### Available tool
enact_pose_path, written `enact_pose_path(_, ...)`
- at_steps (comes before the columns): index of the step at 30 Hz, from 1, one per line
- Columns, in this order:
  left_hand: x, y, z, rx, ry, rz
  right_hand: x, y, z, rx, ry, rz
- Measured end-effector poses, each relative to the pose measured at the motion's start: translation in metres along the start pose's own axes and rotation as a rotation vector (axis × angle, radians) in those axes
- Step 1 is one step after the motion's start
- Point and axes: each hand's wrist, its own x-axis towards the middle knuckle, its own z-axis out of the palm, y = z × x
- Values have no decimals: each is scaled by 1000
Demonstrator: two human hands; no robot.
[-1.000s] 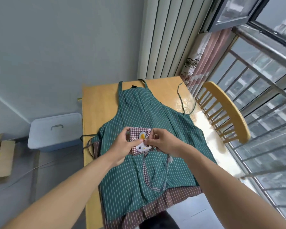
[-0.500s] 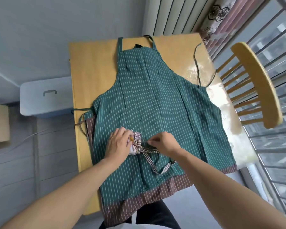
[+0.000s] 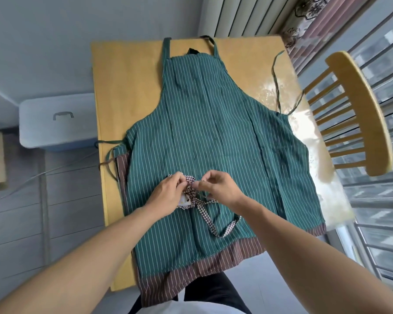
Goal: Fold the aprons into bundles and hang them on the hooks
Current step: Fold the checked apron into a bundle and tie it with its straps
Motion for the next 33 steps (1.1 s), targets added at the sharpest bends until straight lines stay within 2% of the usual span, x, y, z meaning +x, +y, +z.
enact_pose_path(6, 8, 4, -2, -271, 128, -167, 0, -3, 3, -38, 73, 55)
enact_pose_path(9, 13, 9, -1, -423, 197, -272, -1, -4, 8, -48, 43, 66)
enact_pose_path(12, 14, 14, 1, -508, 197, -327, -5, -4, 16, -97, 38, 36)
enact_pose_path(14, 10, 15, 1, -560, 150, -292, -8, -1, 17, -337, 41, -90)
enact_pose_path(16, 4, 13, -1, -539, 67, -225, -8, 3, 17, -662, 87, -353)
enact_pose_path(18, 0, 10, -1, -552, -17, -192, -3, 3, 15, -824, 150, -505)
enact_pose_path(24, -1, 10, -2, -520, -100, -148, 11, -21, 15, -801, 125, -360)
enact_pose_path(26, 0, 11, -3, -569, -121, -178, 12, -29, 16, -704, 107, -282)
enact_pose_path(30, 4, 7, -1, -440, -36, -188, 18, -28, 12, -515, 59, -128)
enact_pose_path(33, 6, 5, -2, -467, -30, -189, 17, -16, 1, -590, 0, -47)
